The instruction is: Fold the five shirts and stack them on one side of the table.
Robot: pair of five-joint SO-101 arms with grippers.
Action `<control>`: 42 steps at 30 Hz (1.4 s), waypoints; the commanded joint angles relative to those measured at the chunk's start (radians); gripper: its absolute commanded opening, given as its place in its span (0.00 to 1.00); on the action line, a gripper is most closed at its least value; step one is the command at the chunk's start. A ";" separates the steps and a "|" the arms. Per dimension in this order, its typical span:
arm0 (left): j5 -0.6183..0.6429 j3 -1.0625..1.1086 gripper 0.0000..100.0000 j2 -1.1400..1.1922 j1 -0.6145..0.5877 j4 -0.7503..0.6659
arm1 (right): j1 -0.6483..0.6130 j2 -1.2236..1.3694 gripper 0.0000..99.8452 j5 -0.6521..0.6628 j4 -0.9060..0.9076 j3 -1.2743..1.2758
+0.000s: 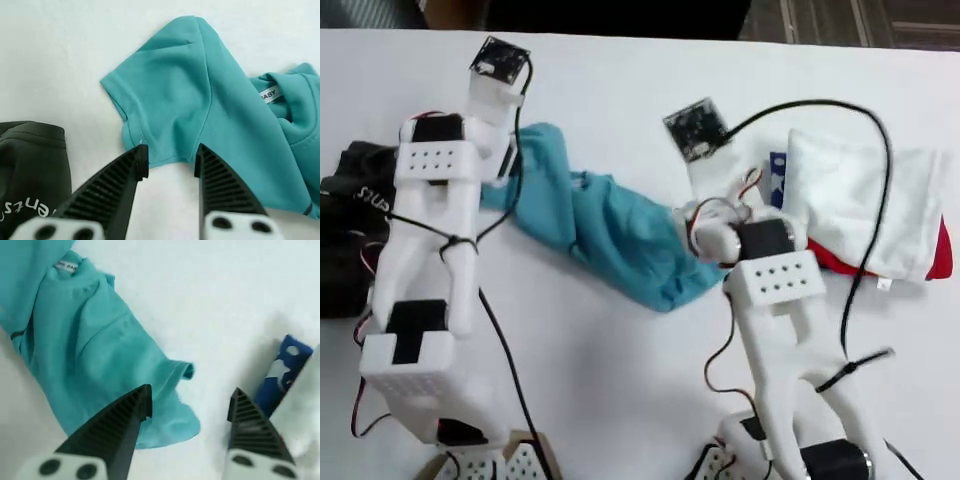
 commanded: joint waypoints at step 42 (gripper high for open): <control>0.002 -0.038 0.17 -0.006 -0.035 -0.002 | -0.133 0.012 0.02 0.272 0.337 -0.218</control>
